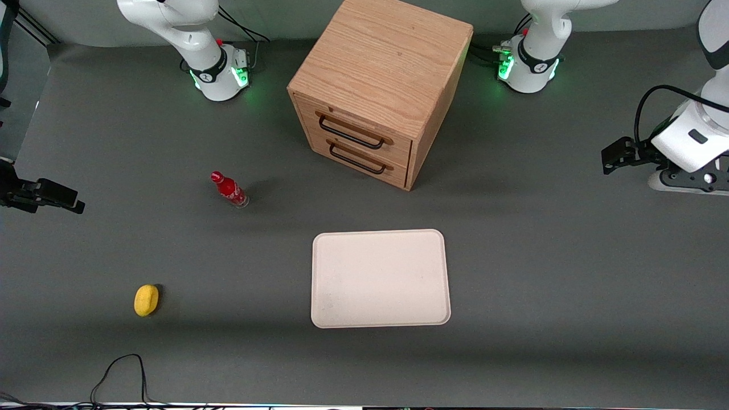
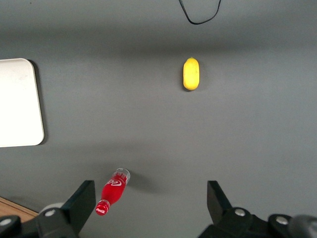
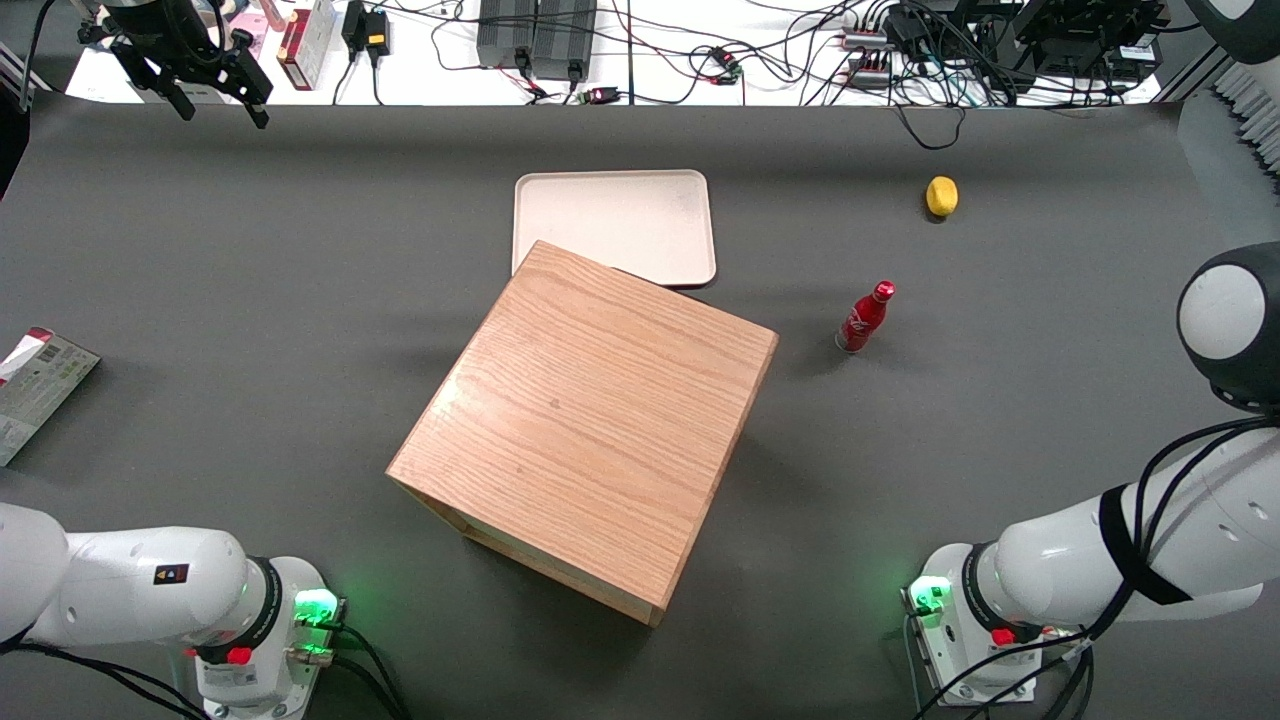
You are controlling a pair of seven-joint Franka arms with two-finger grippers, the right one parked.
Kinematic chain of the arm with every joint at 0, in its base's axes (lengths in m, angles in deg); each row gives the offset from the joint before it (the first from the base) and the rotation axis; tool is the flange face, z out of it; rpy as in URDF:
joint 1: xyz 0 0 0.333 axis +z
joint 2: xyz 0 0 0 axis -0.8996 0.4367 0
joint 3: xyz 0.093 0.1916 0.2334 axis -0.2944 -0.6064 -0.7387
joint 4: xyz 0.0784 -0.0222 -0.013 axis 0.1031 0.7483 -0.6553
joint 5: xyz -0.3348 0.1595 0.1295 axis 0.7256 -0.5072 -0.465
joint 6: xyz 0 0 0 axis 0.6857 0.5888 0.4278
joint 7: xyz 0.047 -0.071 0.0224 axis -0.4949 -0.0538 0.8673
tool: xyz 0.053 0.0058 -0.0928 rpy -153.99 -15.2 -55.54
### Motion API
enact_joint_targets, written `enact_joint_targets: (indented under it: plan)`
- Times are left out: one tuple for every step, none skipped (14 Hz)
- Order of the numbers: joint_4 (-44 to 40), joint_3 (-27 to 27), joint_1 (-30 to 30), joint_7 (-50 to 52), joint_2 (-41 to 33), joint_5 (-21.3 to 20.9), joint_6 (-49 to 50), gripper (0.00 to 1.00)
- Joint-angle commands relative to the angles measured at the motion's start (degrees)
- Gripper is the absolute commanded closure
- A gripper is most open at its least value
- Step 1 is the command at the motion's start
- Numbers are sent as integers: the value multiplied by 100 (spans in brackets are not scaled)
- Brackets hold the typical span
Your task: Place red cookie box on tray
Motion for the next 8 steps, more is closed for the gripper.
enact_joint_targets:
  plan:
    - [5,25,23,-71,-76,-67,-23,0]
    - [-4,16,32,-62,-67,-67,-40,0]
    - [5,16,32,-45,-59,-119,-128,0]
    - [5,-36,49,-71,-50,-129,-215,0]
    - [31,-158,250,-132,-50,-120,-155,0]
    - [110,-403,408,-350,-59,-120,-103,0]
    - [171,-919,445,-1179,-50,-129,-163,0]
    - [181,-1472,454,-2179,20,-146,-268,0]
